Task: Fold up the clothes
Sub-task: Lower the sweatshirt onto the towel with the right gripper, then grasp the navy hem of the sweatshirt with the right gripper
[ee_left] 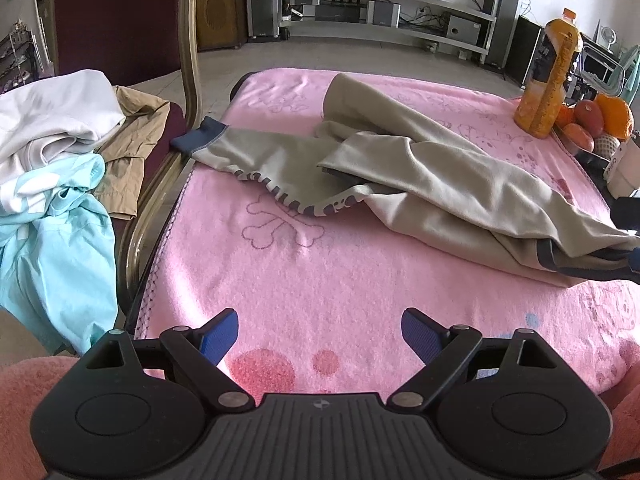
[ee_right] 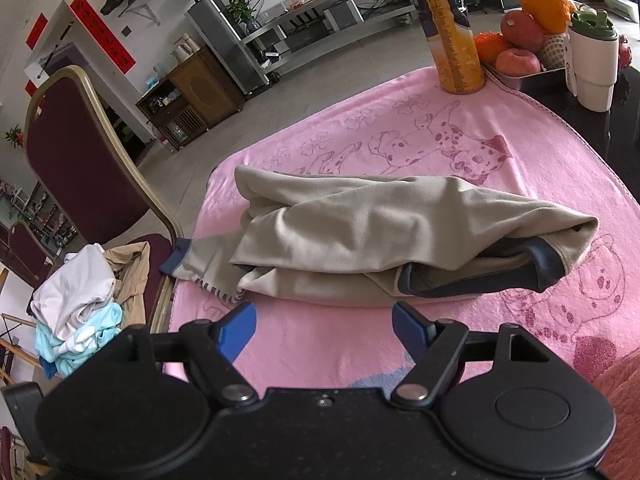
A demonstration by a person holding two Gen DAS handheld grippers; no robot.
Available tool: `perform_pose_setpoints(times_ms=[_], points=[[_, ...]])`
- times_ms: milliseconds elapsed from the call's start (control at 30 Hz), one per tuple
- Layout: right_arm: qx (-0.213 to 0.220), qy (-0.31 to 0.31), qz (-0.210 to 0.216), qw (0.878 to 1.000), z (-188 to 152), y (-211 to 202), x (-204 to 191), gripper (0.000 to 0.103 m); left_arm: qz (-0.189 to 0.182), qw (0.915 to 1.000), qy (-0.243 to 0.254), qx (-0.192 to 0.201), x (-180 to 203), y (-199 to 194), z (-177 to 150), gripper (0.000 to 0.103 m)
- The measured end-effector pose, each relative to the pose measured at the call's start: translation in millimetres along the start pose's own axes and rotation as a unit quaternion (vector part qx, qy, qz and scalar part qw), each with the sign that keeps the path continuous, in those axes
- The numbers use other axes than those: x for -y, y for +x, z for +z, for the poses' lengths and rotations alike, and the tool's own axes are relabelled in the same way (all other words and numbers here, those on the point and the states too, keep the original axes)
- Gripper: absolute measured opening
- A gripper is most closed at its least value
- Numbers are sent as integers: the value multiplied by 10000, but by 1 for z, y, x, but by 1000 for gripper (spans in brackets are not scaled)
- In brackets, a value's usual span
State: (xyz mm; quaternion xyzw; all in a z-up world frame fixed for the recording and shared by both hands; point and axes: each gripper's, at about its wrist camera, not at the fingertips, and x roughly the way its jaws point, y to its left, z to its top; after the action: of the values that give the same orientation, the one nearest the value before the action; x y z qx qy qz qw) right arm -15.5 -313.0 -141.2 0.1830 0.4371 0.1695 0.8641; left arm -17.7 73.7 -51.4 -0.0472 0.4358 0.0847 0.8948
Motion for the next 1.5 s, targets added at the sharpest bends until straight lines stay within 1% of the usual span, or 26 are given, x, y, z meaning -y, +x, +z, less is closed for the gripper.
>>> perform_pose_setpoints(times_ms=[100,200,267,333,400,467,667,767,1067,1500], points=[[102,-111,-21,9999,5,-2,-5,74,29,10000,4,7,0,1,2,89],[284,-442,-79,9986,18,-8,-18,74,60,9999,-42,71,-4,-1,14,89],[435,-678,-121,9967,30,-12,-29,74,83,9996,-98,236,-6,-5,26,89],[605,-806,-123,9948,41,-18,-37,75,88,9990,-111,421,-7,-9,35,92],[708,-848,-79,9938,47,-20,-42,76,85,9986,-120,518,-6,-6,42,92],[744,-868,-63,9934,46,-19,-43,76,91,9986,-118,515,-6,0,42,92],[405,-834,-172,9955,31,3,-40,76,56,9996,-19,260,-5,20,31,91],[286,-751,-180,9966,27,9,-39,76,17,9997,-37,241,-7,22,29,91],[227,-849,-264,9958,24,14,-47,76,-79,9997,-44,219,-6,25,25,91],[184,-667,-107,9975,18,5,-31,77,-157,9993,-58,331,-5,27,19,91]])
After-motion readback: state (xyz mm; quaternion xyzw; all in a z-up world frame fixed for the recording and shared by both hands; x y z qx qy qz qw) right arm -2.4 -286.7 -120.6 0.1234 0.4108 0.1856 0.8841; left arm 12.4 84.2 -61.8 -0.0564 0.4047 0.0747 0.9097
